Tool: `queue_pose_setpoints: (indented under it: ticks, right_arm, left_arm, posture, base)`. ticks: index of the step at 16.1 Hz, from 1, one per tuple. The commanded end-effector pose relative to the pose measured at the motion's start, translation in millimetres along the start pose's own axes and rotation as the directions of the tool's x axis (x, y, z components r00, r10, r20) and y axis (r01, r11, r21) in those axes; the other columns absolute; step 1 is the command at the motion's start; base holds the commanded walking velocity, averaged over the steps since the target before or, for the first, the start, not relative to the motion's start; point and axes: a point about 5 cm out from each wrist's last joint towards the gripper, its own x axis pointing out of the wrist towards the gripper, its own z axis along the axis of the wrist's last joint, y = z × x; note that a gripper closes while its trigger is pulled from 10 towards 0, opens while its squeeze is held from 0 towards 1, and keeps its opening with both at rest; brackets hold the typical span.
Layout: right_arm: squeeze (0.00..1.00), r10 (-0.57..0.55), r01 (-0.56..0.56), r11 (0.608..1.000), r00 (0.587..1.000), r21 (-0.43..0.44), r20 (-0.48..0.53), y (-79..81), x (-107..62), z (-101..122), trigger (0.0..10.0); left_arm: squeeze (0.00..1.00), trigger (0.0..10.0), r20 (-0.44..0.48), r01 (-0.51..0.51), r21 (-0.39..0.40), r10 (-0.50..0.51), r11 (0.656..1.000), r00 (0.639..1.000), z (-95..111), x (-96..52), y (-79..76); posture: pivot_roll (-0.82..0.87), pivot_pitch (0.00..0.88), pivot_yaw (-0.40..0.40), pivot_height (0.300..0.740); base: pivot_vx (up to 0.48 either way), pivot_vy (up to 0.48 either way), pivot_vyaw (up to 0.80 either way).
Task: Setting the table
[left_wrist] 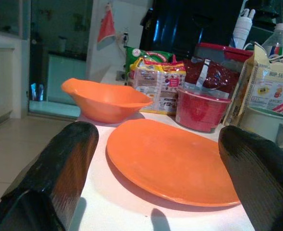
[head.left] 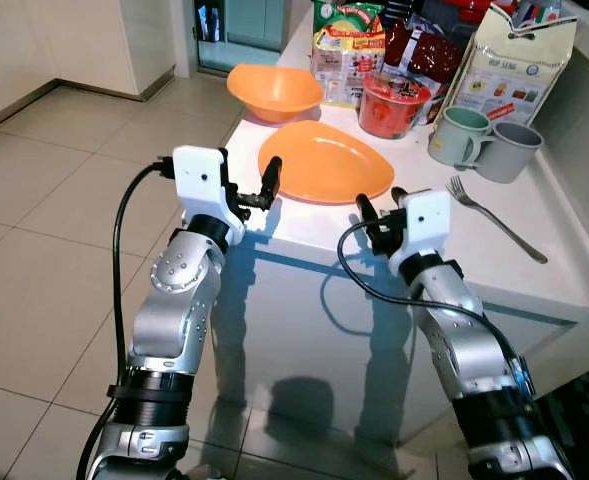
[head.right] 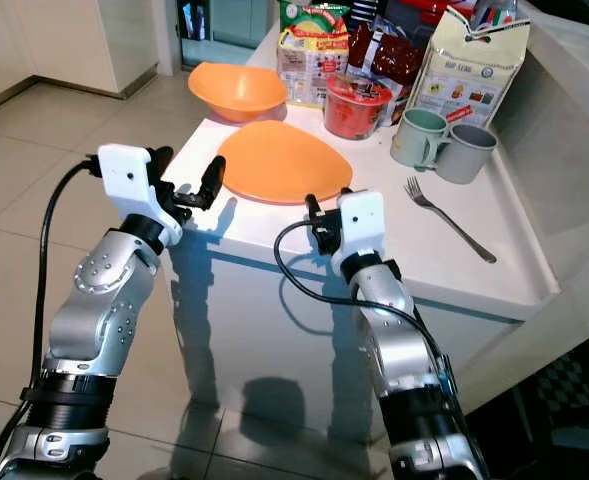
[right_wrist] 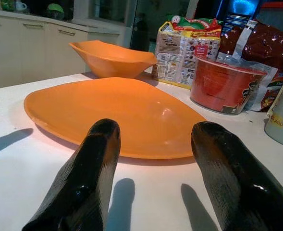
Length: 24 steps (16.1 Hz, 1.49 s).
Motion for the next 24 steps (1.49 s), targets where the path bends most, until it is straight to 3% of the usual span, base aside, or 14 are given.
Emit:
queue_pose_setpoints:
  ticks: [1, 6, 15, 20, 24]
  right_arm:
    - [0.0, -0.047, 0.047, 0.999, 0.999, -0.005, 0.017, -11.9, 5.5, 3, 10.0]
    - [0.0, -0.049, 0.049, 0.999, 0.998, 0.007, 0.029, -10.1, 21.5, 6, 10.0]
    - [0.0, -0.035, 0.034, 0.999, 0.999, 0.014, 0.034, -4.8, 30.8, 5, 10.0]
    - [0.0, -0.071, 0.07, 0.997, 0.994, 0.018, 0.079, -10.9, 32.4, 12, 10.0]
    - [0.0, -0.058, 0.057, 0.998, 0.997, 0.015, 0.048, -8.7, 26.8, 1, 10.0]
  left_arm:
    - [0.0, 10.0, -0.006, 0.039, 0.004, -0.039, 0.999, 0.999, -1, 4.4, -8.7]
    - [0.0, 10.0, -0.048, 0.057, 0.022, -0.056, 0.998, 0.997, -7, 6.7, -6.2]
    - [0.0, 10.0, -0.129, 0.12, 0.064, -0.111, 0.991, 0.985, -23, 4.6, -13.2]
    - [0.0, 10.0, -0.119, 0.131, 0.063, -0.123, 0.989, 0.985, -20, 7.6, -15.8]
    - [0.0, 10.0, -0.121, 0.127, 0.071, -0.118, 0.989, 0.986, -25, 4.5, -17.4]
  posture:
    - [0.11, 0.0, -0.118, 0.74]
    - [0.09, 0.0, -0.111, 0.74]
    - [0.1, 0.0, -0.098, 0.74]
    - [0.09, 0.0, -0.091, 0.74]
    - [0.09, 0.0, -0.099, 0.74]
  base:
    - [0.0, 0.0, 0.0]
    - [0.0, 0.0, 0.0]
    - [0.0, 0.0, 0.0]
    - [0.0, 0.0, 0.0]
    - [0.0, 0.0, 0.0]
